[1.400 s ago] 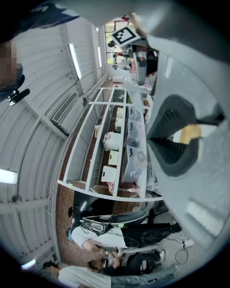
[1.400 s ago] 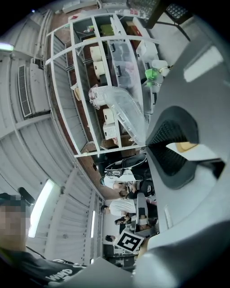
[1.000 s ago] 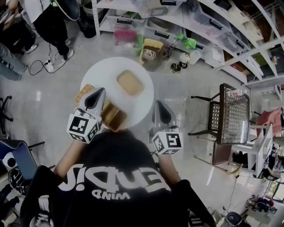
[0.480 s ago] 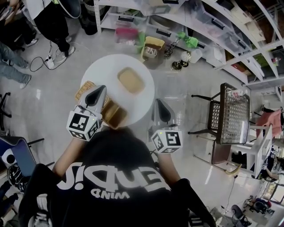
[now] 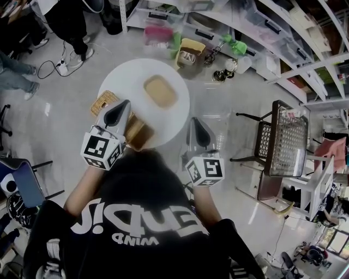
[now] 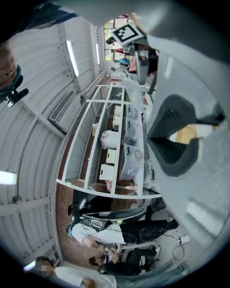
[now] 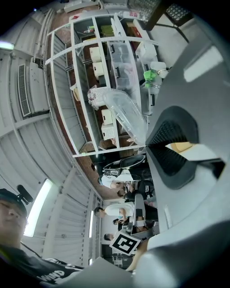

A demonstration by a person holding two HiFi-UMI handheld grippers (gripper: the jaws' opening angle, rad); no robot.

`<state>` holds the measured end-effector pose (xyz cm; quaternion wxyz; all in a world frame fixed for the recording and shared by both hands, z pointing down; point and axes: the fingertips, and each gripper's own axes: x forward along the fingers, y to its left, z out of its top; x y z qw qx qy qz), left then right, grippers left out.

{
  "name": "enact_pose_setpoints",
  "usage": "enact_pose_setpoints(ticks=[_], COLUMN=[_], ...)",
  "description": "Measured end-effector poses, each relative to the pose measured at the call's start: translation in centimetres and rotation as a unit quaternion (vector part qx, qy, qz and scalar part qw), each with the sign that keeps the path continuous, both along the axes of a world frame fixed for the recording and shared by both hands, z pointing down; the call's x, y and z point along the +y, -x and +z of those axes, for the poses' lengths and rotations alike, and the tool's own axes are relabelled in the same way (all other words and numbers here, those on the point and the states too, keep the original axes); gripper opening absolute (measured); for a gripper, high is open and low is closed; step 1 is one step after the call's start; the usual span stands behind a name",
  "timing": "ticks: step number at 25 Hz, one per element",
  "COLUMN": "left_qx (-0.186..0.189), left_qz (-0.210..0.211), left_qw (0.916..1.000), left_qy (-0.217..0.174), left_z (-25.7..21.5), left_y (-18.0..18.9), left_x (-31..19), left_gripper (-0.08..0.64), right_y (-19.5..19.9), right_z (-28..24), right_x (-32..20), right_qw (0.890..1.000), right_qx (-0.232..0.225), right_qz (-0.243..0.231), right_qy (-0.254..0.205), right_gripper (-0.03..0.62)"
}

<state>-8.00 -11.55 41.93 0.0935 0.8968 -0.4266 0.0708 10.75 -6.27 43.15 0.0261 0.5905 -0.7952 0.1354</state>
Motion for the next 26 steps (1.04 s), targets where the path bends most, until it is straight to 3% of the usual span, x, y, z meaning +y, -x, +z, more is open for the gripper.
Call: enact_pose_setpoints(ticks=[26], left_qx=[-0.004], left_qz=[-0.002], left_qw=[1.0000], left_qy=[0.002], left_z=[0.1], left_y=[0.5], left_x=[-1.6], left_gripper=[0.002], right_y=[1.3], right_z=[-0.1], right_x=[-2.3], right_qw=[1.000], right_qx=[-0.012], right_qz=[-0.011], right_qy=[-0.002], right_gripper=[0.002])
